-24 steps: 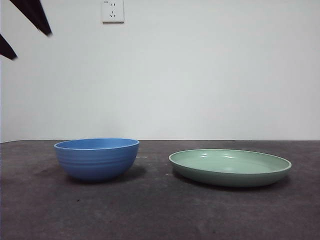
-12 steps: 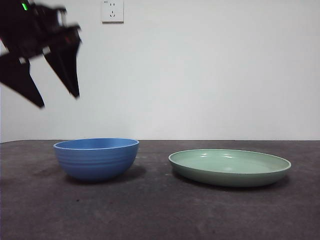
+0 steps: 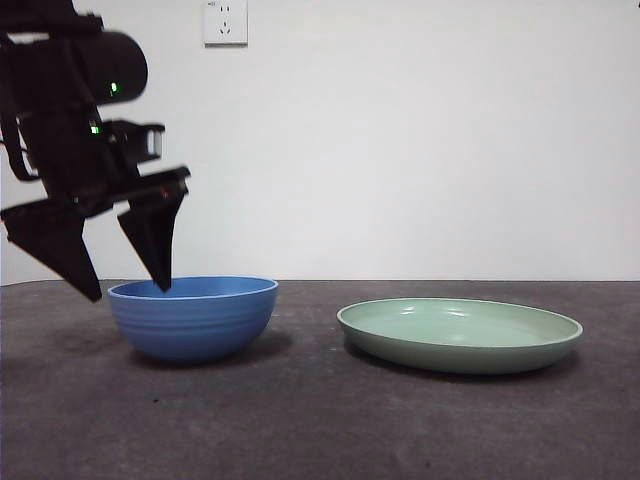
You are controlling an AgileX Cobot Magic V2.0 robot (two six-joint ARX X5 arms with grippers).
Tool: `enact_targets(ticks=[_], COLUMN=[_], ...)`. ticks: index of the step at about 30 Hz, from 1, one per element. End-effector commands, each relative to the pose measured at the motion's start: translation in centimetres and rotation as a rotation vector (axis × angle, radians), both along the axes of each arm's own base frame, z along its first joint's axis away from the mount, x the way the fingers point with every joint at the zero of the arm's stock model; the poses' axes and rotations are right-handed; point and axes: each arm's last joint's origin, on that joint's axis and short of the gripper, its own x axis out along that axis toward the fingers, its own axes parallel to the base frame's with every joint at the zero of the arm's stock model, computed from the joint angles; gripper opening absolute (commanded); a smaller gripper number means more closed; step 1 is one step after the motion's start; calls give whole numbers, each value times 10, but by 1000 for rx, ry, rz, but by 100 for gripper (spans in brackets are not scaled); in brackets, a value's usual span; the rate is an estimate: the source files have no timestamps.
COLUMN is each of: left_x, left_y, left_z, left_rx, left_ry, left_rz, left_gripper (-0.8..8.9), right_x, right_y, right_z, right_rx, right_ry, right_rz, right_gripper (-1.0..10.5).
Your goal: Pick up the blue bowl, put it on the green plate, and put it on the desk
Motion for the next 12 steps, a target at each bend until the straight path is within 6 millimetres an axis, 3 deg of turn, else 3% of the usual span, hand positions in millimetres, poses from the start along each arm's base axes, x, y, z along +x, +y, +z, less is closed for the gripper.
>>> enact_targets(ticks=[1,7,12], left_x=[8,10,11], left_y=[-5,-9,-9], left_z=[-6,-9,-9], left_rx=[6,-2,-10], left_ry=[0,-7,-10], left_rz=[-3,2,18], left_gripper=[393,231,32], right_x=[1,1,1], right_y=[0,0,0], right_z=[6,6,6], right_rx=[3,1,1], right_ry=[-25,-29,-31], right_rz=[6,4,4], right_gripper=[372,372,372])
